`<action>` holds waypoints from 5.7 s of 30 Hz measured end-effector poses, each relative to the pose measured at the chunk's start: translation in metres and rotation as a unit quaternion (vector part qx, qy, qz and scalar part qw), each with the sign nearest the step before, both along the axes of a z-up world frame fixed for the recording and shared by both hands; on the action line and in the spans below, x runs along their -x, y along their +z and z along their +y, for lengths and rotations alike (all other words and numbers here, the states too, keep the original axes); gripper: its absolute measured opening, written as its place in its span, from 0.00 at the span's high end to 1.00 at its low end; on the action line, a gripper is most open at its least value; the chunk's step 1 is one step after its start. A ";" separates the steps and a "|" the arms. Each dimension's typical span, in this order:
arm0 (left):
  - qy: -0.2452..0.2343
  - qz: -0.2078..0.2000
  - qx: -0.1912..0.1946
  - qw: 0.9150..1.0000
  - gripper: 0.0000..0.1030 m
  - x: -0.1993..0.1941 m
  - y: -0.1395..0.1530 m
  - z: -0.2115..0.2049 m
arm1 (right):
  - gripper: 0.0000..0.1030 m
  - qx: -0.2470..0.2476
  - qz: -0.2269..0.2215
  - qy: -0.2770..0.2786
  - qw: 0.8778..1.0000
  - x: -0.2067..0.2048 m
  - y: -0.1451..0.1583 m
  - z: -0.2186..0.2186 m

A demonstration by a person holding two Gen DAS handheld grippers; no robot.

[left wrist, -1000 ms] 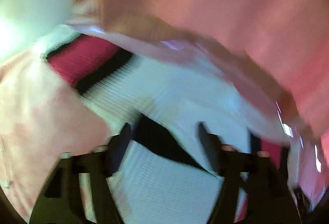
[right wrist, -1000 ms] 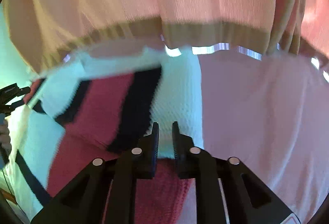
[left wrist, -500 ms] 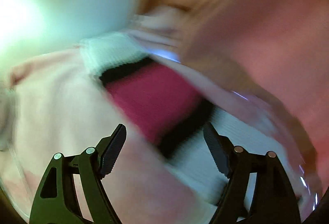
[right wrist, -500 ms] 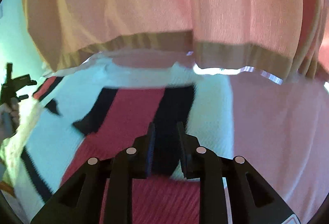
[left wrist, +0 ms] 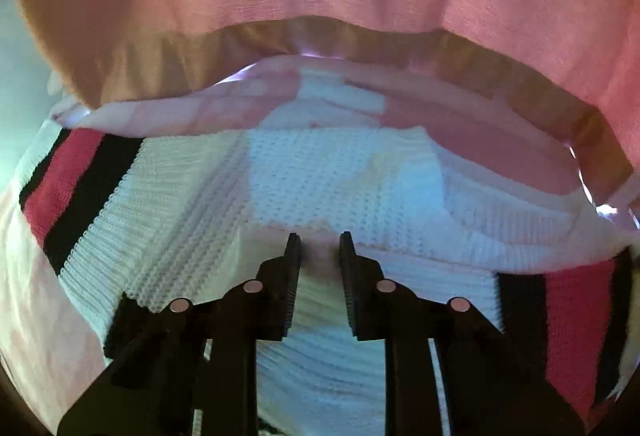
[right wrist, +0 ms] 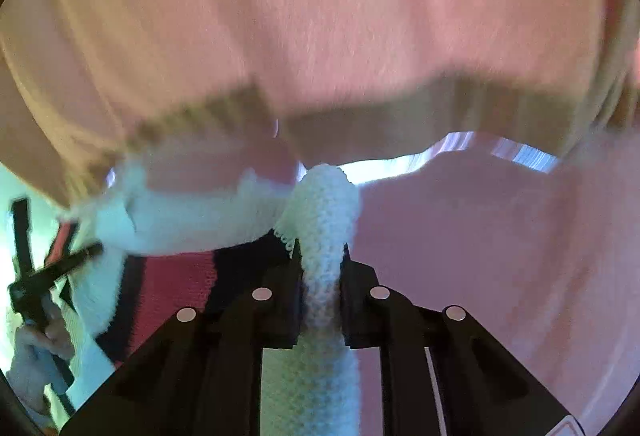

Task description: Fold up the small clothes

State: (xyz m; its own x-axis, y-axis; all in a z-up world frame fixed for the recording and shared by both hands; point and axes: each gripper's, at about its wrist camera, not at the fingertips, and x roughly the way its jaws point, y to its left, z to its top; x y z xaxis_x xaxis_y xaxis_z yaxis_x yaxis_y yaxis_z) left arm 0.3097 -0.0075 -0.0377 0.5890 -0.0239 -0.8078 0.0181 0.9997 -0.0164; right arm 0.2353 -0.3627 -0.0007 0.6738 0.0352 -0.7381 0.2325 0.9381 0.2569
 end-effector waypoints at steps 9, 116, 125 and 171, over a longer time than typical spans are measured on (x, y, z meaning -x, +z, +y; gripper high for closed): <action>0.011 -0.049 0.045 0.998 0.64 0.029 0.030 0.049 | 0.78 0.060 0.027 0.016 0.998 0.048 0.024 0.034; 0.165 0.094 0.203 0.960 0.81 0.064 0.001 0.100 | 0.44 0.230 -0.027 0.266 0.936 0.011 0.035 0.300; 0.162 0.099 0.213 0.958 0.81 0.065 0.003 0.103 | 0.93 0.178 0.019 0.271 0.946 -0.043 -0.010 0.334; 0.163 0.066 0.235 0.956 0.92 0.055 0.013 0.103 | 0.92 -0.092 0.048 0.019 0.994 0.074 -0.030 0.072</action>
State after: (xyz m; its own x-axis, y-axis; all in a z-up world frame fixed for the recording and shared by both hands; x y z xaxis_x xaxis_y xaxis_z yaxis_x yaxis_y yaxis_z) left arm 0.2551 0.0953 -0.0249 0.5207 -0.2348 -0.8208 -0.3254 0.8343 -0.4451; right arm 0.1615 -0.2909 -0.0305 0.5964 0.1997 -0.7775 0.2292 0.8859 0.4034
